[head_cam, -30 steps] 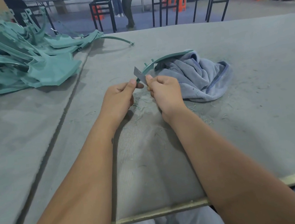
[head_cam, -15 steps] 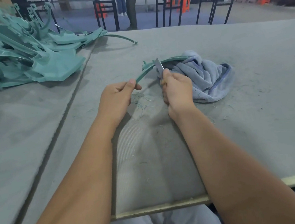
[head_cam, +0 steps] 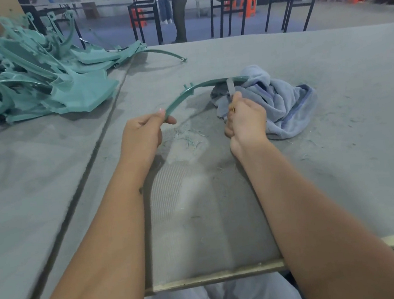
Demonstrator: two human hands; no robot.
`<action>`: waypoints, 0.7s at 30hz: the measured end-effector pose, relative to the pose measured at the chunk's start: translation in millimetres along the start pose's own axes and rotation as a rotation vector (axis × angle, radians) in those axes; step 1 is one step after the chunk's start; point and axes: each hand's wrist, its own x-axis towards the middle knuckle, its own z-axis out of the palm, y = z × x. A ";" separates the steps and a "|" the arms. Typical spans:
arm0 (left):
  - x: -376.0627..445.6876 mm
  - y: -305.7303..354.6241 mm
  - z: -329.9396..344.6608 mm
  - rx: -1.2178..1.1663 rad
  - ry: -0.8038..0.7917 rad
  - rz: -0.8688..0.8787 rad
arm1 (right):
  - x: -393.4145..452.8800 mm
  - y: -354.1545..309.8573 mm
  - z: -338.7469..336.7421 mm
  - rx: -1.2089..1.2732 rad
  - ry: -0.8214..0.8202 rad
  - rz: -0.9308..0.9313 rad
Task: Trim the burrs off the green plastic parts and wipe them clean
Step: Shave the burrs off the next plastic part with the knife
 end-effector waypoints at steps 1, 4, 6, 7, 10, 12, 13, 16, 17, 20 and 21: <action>-0.5 -0.5 -2.2 0.002 0.008 -0.013 | -1.0 0.0 -0.2 0.006 -0.008 -0.003; -0.7 -1.6 -1.7 0.038 0.011 0.003 | -2.5 -0.8 -1.0 0.011 -0.046 0.009; -0.7 -3.0 -0.6 0.076 0.008 0.050 | -2.7 -3.5 -3.0 0.015 -0.100 0.038; 0.1 -4.4 -0.9 0.125 0.005 0.087 | -3.3 -5.1 -4.1 0.007 -0.130 0.045; 4.0 -6.3 -1.3 0.414 0.017 0.189 | -5.1 -4.8 -4.9 -0.107 -0.197 -0.024; 7.1 -5.3 0.4 0.536 0.049 0.233 | -6.3 -4.8 -3.9 -0.226 -0.197 -0.092; 8.3 -4.6 1.3 0.542 0.060 0.250 | -7.0 -5.3 -3.2 -0.257 -0.195 -0.117; 6.1 -2.5 2.5 0.465 0.075 0.277 | -8.6 -7.0 -2.8 -0.291 -0.182 -0.173; 4.8 -2.4 2.4 0.470 0.090 0.293 | -8.4 -6.9 -3.0 -0.303 -0.164 -0.192; 4.4 -1.4 2.7 0.556 0.157 0.317 | -7.0 -6.8 -3.8 -0.313 -0.083 -0.205; 5.7 -1.1 3.0 0.578 0.185 0.309 | -5.6 -7.8 -4.1 -0.311 -0.051 -0.198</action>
